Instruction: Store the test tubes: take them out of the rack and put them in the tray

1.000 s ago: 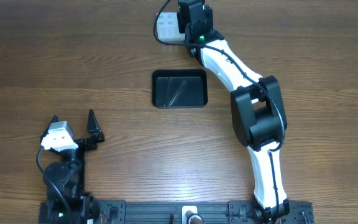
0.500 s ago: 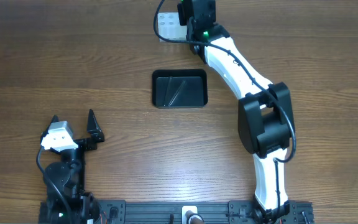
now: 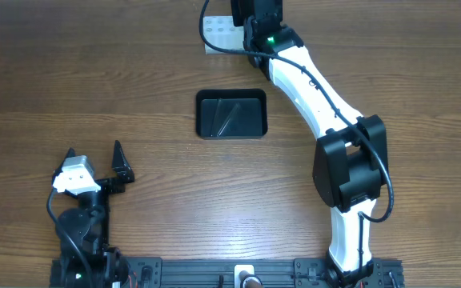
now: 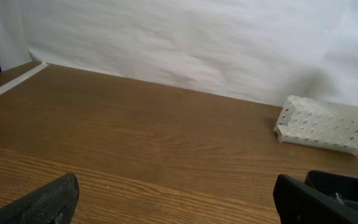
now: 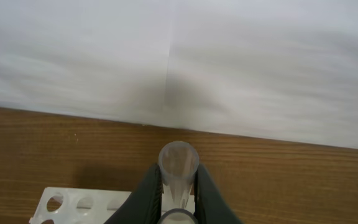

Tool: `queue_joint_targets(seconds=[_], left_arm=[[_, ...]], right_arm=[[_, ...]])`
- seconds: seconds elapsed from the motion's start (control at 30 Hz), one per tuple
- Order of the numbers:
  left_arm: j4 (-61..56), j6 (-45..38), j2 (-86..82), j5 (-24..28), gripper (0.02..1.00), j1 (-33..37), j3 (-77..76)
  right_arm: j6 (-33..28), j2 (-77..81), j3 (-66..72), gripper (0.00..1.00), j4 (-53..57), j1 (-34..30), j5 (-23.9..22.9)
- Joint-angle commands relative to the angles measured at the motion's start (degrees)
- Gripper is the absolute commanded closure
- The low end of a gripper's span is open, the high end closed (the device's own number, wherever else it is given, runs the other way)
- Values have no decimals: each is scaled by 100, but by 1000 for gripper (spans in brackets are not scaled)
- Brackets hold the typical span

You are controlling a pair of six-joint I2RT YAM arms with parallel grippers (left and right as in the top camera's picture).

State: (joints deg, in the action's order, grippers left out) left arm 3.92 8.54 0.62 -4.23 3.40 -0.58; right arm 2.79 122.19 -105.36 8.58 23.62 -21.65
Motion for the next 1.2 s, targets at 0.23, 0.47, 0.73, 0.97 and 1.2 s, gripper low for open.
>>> queue_joint_targets(seconds=[0.23, 0.47, 0.73, 0.97, 1.2], left_arm=[[2, -85, -46, 76, 23, 9, 24], [2, -85, -44, 76, 20, 9, 24], [2, -85, -46, 76, 20, 9, 24], [2, -85, -46, 76, 20, 9, 24], [2, -85, -44, 76, 20, 9, 26]], right_arm=[[-9, -195, -157, 987, 44, 129, -94], [-4, -234, -157, 989, 363, 136, -92], [660, -619, -157, 989, 1250, 144, -55], [1467, -968, -157, 991, 2238, 157, 398], [2264, -1145, -157, 991, 3163, 212, 1172]])
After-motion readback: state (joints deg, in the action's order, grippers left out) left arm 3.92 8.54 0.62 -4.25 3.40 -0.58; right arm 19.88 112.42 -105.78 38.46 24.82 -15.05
